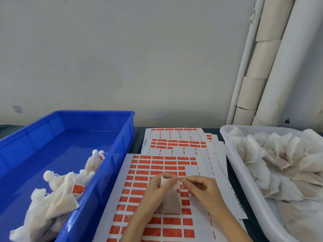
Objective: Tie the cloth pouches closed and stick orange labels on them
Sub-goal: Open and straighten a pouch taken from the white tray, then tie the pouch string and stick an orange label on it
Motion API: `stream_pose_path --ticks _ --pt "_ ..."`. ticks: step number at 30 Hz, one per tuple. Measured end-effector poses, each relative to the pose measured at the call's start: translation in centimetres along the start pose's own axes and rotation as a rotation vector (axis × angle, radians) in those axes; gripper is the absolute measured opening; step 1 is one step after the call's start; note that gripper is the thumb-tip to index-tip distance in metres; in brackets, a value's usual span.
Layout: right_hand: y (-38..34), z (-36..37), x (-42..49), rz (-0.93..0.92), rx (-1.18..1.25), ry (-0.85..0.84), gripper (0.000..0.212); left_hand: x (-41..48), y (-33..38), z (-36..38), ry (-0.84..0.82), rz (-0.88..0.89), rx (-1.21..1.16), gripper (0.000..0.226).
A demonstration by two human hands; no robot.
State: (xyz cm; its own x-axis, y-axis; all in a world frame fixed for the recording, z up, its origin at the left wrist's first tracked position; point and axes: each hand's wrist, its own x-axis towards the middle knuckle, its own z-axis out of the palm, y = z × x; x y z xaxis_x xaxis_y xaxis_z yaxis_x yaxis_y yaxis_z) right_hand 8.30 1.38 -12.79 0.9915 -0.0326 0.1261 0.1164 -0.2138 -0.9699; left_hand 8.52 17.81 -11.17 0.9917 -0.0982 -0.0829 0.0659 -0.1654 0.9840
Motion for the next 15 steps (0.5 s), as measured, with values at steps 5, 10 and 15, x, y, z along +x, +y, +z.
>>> stream_pose_path --ticks 5,10,15 --pt "-0.06 0.24 -0.16 -0.033 -0.008 -0.021 0.013 0.05 -0.29 -0.06 -0.010 0.035 0.068 0.019" --pt "-0.11 0.48 -0.29 -0.097 -0.017 0.018 0.011 0.30 0.02 0.17 -0.124 0.114 -0.037 0.018" --pt "-0.32 0.20 -0.23 -0.154 0.000 0.089 0.013 0.13 -0.04 0.21 -0.223 0.200 -0.144 0.020"
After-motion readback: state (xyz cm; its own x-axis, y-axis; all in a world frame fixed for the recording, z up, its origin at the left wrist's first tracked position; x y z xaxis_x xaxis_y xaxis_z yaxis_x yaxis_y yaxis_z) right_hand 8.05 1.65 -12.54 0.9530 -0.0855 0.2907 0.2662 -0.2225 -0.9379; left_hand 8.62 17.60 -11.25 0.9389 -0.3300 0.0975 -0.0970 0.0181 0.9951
